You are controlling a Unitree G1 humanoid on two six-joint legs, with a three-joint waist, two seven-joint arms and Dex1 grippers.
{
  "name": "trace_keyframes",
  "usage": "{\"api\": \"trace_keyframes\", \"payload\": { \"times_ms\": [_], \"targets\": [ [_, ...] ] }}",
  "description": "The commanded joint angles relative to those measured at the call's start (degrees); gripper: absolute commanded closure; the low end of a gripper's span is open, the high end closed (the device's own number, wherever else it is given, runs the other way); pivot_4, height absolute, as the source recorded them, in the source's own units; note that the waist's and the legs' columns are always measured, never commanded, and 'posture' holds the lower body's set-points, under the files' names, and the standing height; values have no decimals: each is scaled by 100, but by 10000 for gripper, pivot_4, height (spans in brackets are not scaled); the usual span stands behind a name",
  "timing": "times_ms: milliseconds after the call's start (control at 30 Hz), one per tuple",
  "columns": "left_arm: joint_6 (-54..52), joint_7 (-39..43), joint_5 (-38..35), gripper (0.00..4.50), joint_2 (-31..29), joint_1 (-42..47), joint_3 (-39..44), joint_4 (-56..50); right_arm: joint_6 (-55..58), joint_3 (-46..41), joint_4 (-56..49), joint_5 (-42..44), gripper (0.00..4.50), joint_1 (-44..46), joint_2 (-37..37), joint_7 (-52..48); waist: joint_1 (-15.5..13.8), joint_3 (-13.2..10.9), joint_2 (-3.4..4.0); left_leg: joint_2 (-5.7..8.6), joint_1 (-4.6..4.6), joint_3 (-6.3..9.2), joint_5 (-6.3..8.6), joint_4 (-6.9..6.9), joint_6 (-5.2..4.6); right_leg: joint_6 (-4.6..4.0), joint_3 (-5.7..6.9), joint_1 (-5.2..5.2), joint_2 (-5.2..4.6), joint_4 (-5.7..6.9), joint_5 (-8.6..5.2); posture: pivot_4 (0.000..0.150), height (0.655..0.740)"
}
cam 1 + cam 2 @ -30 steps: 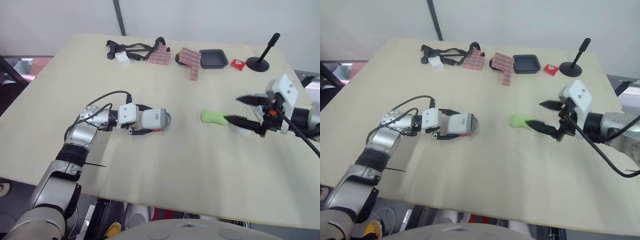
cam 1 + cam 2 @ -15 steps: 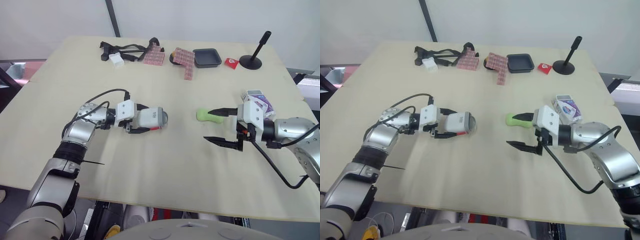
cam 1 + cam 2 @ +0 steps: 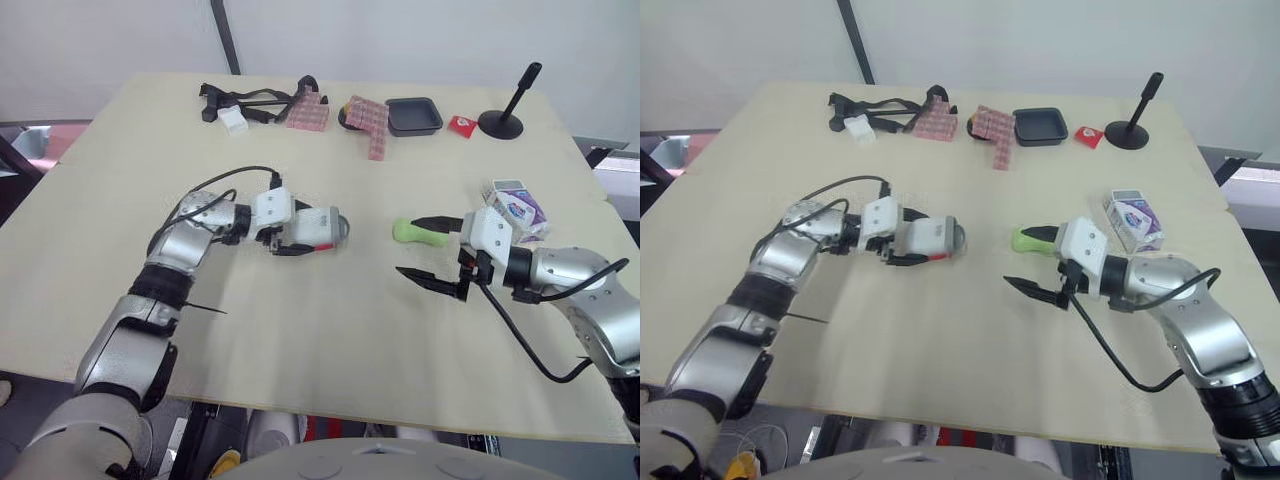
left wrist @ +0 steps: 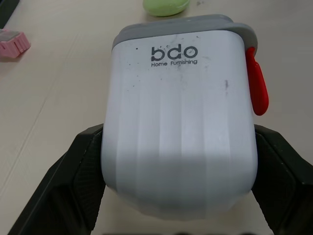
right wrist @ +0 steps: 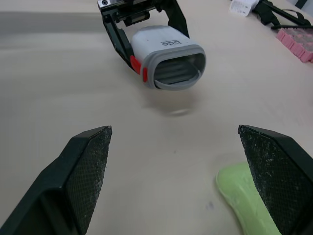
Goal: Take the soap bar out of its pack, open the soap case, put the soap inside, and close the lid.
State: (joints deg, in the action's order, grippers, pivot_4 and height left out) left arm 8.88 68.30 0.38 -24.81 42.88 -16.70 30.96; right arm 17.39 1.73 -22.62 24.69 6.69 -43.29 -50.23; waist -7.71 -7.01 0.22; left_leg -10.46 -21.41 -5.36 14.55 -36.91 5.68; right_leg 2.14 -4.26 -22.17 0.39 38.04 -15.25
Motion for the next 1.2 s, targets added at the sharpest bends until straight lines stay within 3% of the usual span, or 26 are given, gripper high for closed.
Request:
{"api": "trace_keyframes", "payload": {
  "times_ms": [33,500,667,967,1133,1200],
  "targets": [
    [-82,-182,363,10140,119,387,-187,230,-56,-101,-197,-166,473,-68,-72,3,1,0,0,0,1,0,0,0,0,0,0,0,1,0,0,1500,7400],
    [-634,-57,952,10140,863,1450,-813,749,-85,59,-251,-500,473,-154,164,91,-13,0,-1,3,1,2,0,-2,-2,0,-2,7,2,-1,0,1500,7400],
    [-555,-255,1186,10140,912,1627,-935,1002,-76,92,-289,-576,473,-173,186,87,-22,-1,-1,2,1,2,0,-2,-2,0,-2,7,2,1,0,1500,7400],
    [-857,132,964,10140,914,1552,-809,724,-114,145,-253,-671,473,-137,224,68,-30,-1,-1,2,0,3,0,-4,-3,0,-2,7,-1,1,0,1500,7400],
    [-885,-446,1450,10140,956,1782,-980,1060,-139,208,-202,-722,473,-75,271,58,-34,-1,-1,2,-1,4,0,-6,-3,0,-1,7,-1,2,0,1500,7400],
    [-1016,-65,1182,10140,917,1672,-868,746,-160,273,-169,-782,473,-41,306,60,-5,0,-1,2,0,4,0,-7,-3,0,-3,8,0,2,0,1500,7400]
  ]
}}
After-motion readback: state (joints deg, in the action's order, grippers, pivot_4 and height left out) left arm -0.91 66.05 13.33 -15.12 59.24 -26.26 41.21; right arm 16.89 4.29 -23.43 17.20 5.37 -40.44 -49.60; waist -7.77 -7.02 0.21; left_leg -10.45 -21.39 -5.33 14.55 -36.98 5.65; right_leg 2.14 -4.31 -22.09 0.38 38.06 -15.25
